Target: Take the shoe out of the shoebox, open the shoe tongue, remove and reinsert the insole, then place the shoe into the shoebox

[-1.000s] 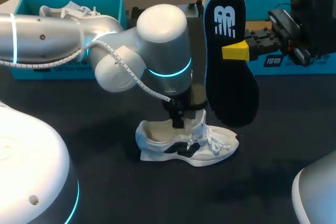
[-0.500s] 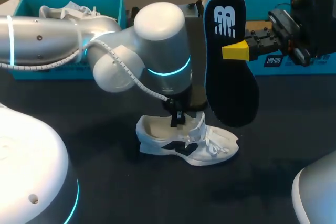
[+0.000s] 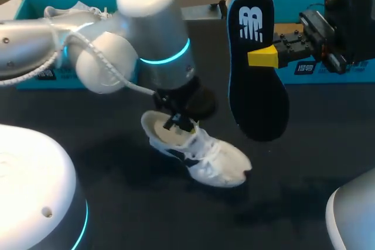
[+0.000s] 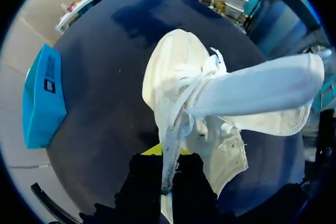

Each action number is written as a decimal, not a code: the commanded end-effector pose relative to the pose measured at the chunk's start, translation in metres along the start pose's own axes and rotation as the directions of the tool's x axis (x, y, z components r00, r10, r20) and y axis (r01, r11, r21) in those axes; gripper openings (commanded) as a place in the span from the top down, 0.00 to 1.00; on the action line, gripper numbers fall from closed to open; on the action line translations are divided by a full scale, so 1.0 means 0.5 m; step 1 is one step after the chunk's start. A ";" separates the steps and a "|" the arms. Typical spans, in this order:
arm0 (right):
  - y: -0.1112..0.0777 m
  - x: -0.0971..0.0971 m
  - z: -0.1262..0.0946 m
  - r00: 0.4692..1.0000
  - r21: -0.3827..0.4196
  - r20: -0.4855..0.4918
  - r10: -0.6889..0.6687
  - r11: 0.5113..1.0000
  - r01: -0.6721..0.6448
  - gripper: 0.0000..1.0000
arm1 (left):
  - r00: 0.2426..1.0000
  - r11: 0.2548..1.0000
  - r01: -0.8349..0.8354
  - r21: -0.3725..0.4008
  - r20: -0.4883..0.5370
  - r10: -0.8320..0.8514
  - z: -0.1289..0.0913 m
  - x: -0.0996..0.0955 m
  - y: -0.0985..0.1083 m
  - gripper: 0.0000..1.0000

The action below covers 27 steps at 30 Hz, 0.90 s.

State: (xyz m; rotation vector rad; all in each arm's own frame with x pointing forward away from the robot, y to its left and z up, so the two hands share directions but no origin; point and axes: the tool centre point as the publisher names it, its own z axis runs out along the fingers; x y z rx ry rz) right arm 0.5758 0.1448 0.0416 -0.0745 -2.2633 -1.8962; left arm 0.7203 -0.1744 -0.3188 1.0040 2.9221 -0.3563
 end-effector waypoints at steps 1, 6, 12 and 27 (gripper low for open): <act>0.003 -0.006 0.005 1.000 0.003 -0.003 0.001 1.000 -0.001 1.00 | 0.989 0.988 -0.146 0.060 0.021 0.145 -0.021 0.017 0.013 1.00; 0.003 -0.006 0.005 1.000 0.003 -0.003 0.001 1.000 -0.001 1.00 | 0.989 0.988 -0.146 0.060 0.021 0.145 -0.021 0.017 0.013 1.00; 0.003 -0.006 0.005 1.000 0.003 -0.003 0.001 1.000 -0.001 1.00 | 0.925 0.925 -0.380 0.015 0.041 0.379 -0.017 0.031 -0.001 1.00; 0.003 -0.006 0.005 1.000 0.003 -0.003 0.001 1.000 -0.001 1.00 | 0.659 0.661 -0.748 -0.062 0.043 0.751 0.006 0.064 -0.037 1.00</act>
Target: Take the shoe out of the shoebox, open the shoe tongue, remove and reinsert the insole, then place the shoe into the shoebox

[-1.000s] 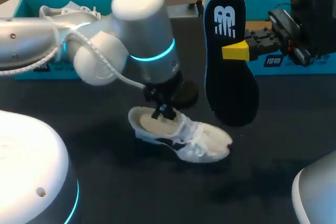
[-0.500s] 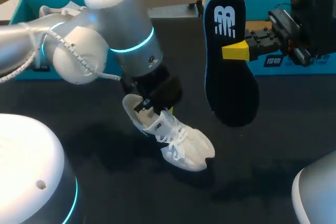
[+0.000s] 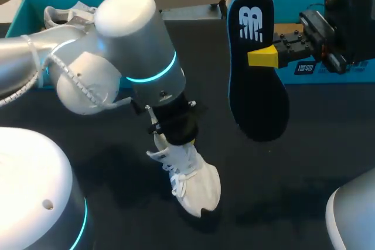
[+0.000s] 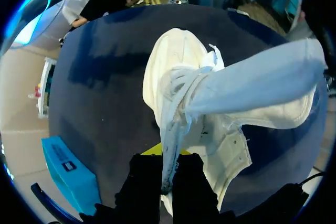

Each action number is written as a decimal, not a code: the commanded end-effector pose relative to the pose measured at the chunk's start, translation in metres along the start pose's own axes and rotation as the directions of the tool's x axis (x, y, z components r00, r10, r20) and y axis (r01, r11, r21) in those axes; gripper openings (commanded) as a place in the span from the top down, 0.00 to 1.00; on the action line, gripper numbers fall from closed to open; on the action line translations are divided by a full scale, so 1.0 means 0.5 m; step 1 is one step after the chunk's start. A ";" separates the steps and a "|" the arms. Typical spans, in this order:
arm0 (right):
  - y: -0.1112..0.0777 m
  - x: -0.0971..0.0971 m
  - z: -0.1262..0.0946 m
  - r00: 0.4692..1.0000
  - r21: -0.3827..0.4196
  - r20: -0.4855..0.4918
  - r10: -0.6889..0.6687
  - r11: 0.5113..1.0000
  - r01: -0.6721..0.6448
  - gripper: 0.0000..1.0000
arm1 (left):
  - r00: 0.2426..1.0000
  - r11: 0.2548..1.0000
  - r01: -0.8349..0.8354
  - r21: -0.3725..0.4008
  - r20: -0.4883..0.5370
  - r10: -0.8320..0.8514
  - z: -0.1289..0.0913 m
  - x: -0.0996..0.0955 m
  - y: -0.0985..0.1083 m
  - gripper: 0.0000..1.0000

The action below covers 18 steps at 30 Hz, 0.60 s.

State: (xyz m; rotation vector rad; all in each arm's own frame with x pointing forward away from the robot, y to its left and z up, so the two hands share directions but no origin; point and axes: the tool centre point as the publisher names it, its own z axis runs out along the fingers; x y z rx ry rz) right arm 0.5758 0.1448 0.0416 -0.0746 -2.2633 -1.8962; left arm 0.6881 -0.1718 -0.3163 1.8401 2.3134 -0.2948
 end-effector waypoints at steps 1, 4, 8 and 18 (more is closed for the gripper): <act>0.003 -0.006 0.005 1.000 0.003 -0.003 0.001 1.000 -0.001 1.00 | 0.984 0.984 -0.177 -0.005 0.004 0.177 0.011 0.009 -0.009 1.00; 0.003 -0.006 0.005 1.000 0.003 -0.003 0.001 1.000 -0.001 1.00 | 0.976 0.976 -0.216 -0.003 0.000 0.216 0.019 0.010 -0.013 1.00; 0.003 -0.006 0.005 1.000 0.003 -0.003 0.001 1.000 -0.001 1.00 | 0.972 0.971 -0.237 0.015 -0.007 0.237 0.028 0.005 -0.012 1.00; 0.003 -0.006 0.005 1.000 0.003 -0.003 0.001 1.000 -0.001 1.00 | 0.964 0.965 -0.262 0.026 -0.046 0.263 0.043 -0.008 -0.013 1.00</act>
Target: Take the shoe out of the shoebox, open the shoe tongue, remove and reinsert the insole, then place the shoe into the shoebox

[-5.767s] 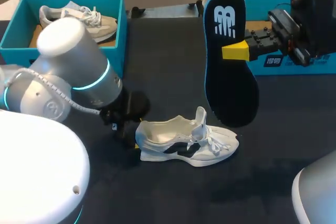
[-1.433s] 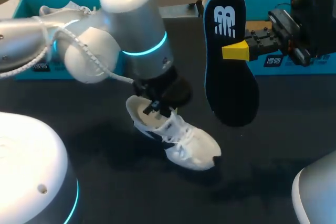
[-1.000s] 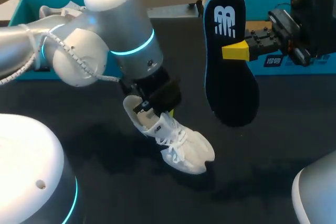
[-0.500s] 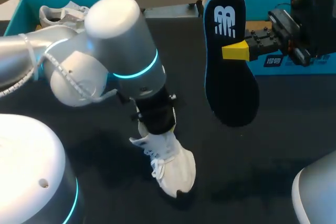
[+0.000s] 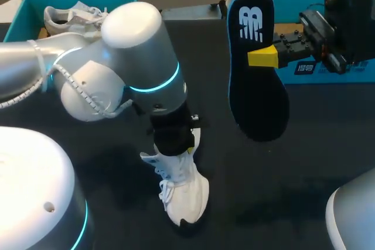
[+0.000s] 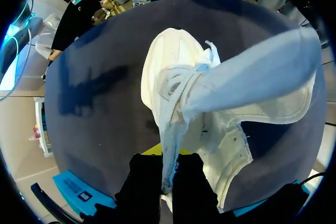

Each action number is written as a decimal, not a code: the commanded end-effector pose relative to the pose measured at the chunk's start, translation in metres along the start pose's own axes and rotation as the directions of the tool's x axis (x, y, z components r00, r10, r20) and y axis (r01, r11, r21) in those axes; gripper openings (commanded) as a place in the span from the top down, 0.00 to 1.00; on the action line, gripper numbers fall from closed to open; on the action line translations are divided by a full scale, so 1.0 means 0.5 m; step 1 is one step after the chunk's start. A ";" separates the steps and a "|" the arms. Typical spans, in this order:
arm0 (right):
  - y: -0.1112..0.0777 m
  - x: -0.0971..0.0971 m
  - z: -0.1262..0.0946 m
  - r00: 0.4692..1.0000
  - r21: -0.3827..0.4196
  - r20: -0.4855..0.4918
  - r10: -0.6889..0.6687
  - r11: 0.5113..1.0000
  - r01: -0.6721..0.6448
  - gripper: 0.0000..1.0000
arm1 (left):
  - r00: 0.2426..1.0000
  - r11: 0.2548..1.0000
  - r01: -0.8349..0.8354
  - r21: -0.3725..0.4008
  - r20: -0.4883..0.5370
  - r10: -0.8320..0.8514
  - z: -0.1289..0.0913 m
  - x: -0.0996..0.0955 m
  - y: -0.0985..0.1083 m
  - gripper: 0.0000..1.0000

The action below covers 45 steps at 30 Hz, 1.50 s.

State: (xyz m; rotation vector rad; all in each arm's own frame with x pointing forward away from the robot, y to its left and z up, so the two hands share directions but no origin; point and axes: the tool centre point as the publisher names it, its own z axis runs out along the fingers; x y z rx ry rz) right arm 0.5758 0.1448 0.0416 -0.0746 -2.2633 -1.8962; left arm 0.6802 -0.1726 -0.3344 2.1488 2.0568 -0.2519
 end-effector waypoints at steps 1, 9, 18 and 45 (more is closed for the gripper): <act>0.003 -0.006 0.005 1.000 0.003 -0.003 0.001 1.000 -0.001 1.00 | 1.000 1.000 0.000 0.003 -0.016 0.001 0.008 -0.020 0.007 1.00; 0.003 -0.006 0.005 1.000 0.003 -0.003 0.001 1.000 -0.001 1.00 | 0.999 0.999 -0.025 0.038 -0.047 0.027 0.034 -0.031 0.015 1.00; 0.003 -0.006 0.005 1.000 0.003 -0.003 0.001 1.000 -0.001 1.00 | 0.997 0.998 -0.040 0.051 -0.067 0.044 0.069 -0.050 0.028 1.00; 0.003 -0.006 0.005 1.000 0.003 -0.003 0.001 1.000 -0.001 1.00 | 0.996 0.996 -0.087 0.018 -0.021 0.087 0.097 -0.089 0.037 0.14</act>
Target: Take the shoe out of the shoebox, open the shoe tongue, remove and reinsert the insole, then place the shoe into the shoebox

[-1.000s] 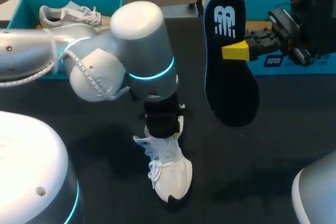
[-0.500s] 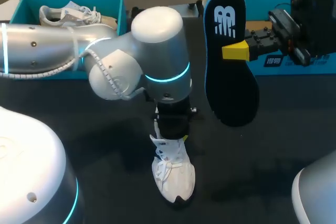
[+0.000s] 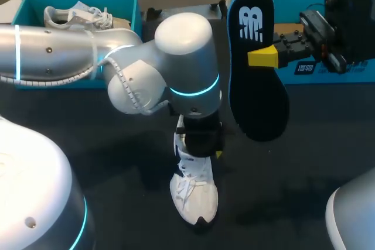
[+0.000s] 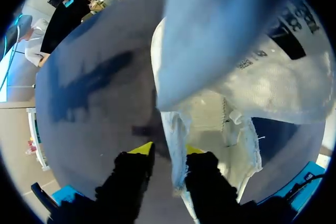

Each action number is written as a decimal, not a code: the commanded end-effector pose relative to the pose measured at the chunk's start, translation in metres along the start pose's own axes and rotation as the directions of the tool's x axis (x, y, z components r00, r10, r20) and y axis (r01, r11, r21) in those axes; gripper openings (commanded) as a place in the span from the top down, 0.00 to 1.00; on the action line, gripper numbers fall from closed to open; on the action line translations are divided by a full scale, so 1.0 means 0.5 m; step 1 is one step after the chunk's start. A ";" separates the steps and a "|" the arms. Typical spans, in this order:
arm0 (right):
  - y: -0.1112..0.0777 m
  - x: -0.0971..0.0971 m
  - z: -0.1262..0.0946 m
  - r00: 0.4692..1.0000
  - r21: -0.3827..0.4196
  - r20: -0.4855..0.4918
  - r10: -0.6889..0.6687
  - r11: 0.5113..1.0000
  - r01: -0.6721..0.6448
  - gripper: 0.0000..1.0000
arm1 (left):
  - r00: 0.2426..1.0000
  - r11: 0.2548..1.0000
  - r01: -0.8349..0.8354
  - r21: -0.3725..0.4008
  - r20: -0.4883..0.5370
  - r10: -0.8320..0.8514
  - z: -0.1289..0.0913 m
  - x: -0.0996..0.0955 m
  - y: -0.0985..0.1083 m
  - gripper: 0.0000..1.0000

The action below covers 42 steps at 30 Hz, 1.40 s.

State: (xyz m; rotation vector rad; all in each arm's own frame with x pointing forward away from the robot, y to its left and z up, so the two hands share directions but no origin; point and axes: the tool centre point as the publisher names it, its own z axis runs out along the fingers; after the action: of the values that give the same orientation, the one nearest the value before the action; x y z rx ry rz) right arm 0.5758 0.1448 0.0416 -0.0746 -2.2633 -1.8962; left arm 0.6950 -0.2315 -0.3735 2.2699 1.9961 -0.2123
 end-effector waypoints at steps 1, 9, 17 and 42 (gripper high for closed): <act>0.003 -0.006 0.005 1.000 0.003 -0.003 0.001 1.000 -0.001 1.00 | 0.999 1.000 -0.002 -0.008 0.040 0.003 -0.010 0.007 0.003 0.04; 0.003 -0.006 0.005 1.000 0.003 -0.003 0.001 1.000 -0.001 1.00 | 0.958 0.988 0.129 -0.089 0.268 -0.101 -0.111 -0.008 0.042 0.00; 0.003 -0.006 0.005 1.000 0.003 -0.003 0.001 1.000 -0.001 1.00 | 0.838 0.968 0.234 -0.086 0.524 -0.156 -0.260 -0.017 0.074 0.00; 0.003 -0.006 0.005 1.000 0.003 -0.003 0.001 1.000 -0.001 1.00 | 0.784 0.955 0.295 0.012 0.568 -0.249 -0.305 0.016 0.077 0.00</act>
State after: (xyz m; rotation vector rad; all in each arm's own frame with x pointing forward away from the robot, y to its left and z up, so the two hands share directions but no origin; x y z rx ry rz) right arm 0.5758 0.1448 0.0416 -0.0747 -2.2633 -1.8961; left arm 0.7375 -0.2130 -0.2247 1.6016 1.9481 -0.7091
